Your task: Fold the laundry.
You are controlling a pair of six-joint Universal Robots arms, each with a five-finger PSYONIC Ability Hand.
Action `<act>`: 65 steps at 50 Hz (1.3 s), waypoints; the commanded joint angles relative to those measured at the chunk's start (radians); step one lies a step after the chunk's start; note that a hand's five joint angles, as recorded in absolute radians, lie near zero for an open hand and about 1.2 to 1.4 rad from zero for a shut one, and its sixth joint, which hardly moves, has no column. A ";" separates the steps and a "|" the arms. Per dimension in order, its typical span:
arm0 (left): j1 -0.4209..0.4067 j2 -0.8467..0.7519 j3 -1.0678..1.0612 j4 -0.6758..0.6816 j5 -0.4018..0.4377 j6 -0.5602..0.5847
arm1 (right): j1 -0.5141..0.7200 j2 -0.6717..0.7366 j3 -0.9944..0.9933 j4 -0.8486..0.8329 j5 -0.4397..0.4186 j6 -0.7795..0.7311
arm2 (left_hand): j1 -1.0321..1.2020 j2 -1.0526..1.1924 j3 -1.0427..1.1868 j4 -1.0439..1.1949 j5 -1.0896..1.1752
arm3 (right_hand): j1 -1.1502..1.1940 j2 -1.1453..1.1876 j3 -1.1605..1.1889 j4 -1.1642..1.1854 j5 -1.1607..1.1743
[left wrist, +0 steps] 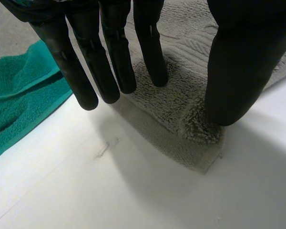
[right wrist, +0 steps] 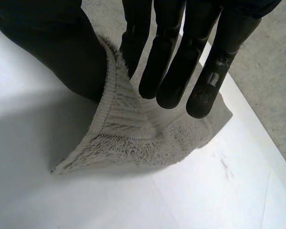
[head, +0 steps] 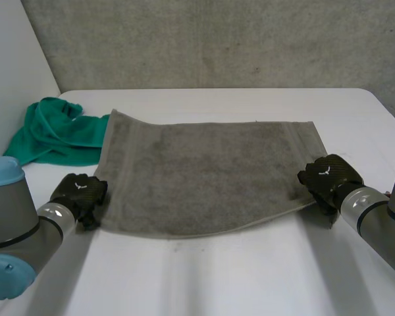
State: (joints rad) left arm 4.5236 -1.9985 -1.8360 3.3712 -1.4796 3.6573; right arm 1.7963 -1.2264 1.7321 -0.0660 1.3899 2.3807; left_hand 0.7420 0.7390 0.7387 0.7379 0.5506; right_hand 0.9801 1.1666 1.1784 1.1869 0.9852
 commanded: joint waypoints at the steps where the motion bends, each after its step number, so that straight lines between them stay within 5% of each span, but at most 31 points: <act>1: -0.003 -0.029 0.004 -0.001 0.001 0.004 | 0.000 0.001 0.001 0.000 0.000 0.000 | 0.237 0.240 0.241 0.242 0.254 | 0.416 0.230 0.218 0.209 0.237; 11: -0.004 -0.034 0.014 -0.001 0.002 0.009 | 0.000 0.001 0.001 0.000 0.000 0.000 | 0.654 0.657 0.657 0.658 0.671 | 0.416 0.230 0.218 0.209 0.237; 31: -0.015 0.230 -0.061 -0.045 -0.007 0.013 | -0.012 -0.021 -0.025 0.061 0.006 -0.023 | 0.654 0.657 0.658 0.658 0.671 | 0.416 0.230 0.218 0.209 0.237; 40: -0.009 0.391 -0.132 -0.522 -0.016 0.190 | -0.110 -0.177 0.004 0.533 0.005 -0.317 | 0.654 0.657 0.658 0.658 0.671 | 0.416 0.230 0.218 0.209 0.237; 44: -0.027 0.475 -0.160 -0.595 -0.011 0.207 | -0.173 -0.255 0.082 0.696 -0.006 -0.470 | 0.654 0.657 0.658 0.658 0.671 | 0.416 0.230 0.218 0.209 0.237; 50: -0.049 0.501 -0.141 -0.558 -0.001 0.201 | -0.190 -0.275 0.104 0.638 -0.040 -0.499 | 0.654 0.657 0.658 0.658 0.671 | 0.416 0.230 0.218 0.209 0.237; 58: -0.092 0.230 0.035 -0.339 -0.019 0.198 | -0.164 -0.093 -0.031 0.398 0.001 -0.384 | 0.654 0.657 0.658 0.658 0.671 | 0.416 0.230 0.218 0.209 0.237; 65: -0.147 -0.022 0.262 -0.162 -0.128 0.162 | -0.061 0.099 -0.253 0.240 0.129 -0.353 | 0.654 0.657 0.658 0.658 0.671 | 0.416 0.230 0.218 0.209 0.237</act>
State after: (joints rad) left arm 4.4253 -1.7973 -1.7738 3.0556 -1.5122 3.8503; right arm 1.6470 -1.2920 1.6636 0.3043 1.4148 2.0022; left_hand 1.0813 1.1927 1.1887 1.1969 0.9775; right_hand 0.9801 1.1666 1.1784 1.1869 0.9852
